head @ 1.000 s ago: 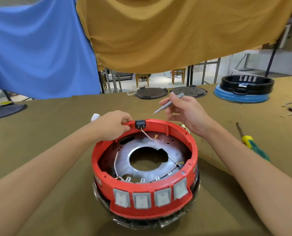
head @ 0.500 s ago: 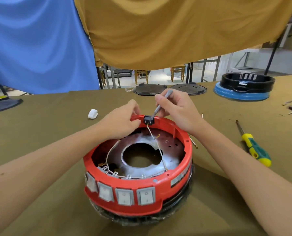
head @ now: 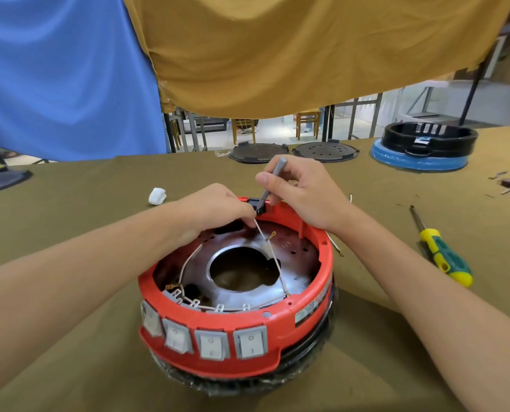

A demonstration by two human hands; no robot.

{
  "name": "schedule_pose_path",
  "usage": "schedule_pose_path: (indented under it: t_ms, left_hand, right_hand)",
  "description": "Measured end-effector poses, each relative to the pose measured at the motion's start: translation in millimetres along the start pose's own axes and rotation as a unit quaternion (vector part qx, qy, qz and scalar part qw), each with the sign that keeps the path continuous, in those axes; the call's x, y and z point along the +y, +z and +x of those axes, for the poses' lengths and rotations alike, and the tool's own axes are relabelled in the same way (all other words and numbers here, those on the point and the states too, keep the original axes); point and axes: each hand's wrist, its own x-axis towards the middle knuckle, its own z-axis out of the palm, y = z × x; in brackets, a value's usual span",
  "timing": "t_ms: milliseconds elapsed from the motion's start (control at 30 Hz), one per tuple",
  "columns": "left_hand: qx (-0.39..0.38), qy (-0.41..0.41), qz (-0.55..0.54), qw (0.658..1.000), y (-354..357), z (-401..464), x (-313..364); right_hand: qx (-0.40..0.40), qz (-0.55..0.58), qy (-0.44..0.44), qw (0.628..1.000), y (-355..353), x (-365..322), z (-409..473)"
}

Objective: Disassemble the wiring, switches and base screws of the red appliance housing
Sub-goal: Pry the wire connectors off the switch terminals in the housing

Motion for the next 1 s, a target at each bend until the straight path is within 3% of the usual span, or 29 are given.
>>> schedule_pose_path:
  t_ms: [333, 800, 900, 1000]
  left_hand:
    - [-0.001, -0.033, -0.002, 0.999, 0, 3, 3]
    - [-0.006, -0.041, -0.013, 0.999, 1, 0, 5]
    - [-0.003, -0.039, -0.014, 0.999, 2, 0, 5]
    - [0.010, -0.032, -0.009, 0.999, 2, 1, 4]
  right_hand:
    - [-0.022, -0.036, -0.024, 0.999, 0, -3, 0]
    - [-0.006, 0.062, 0.054, 0.997, -1, 0, 1]
    - [-0.003, 0.021, 0.049, 0.999, 0, -7, -2]
    - [-0.036, -0.105, 0.004, 0.994, -2, -18, -4]
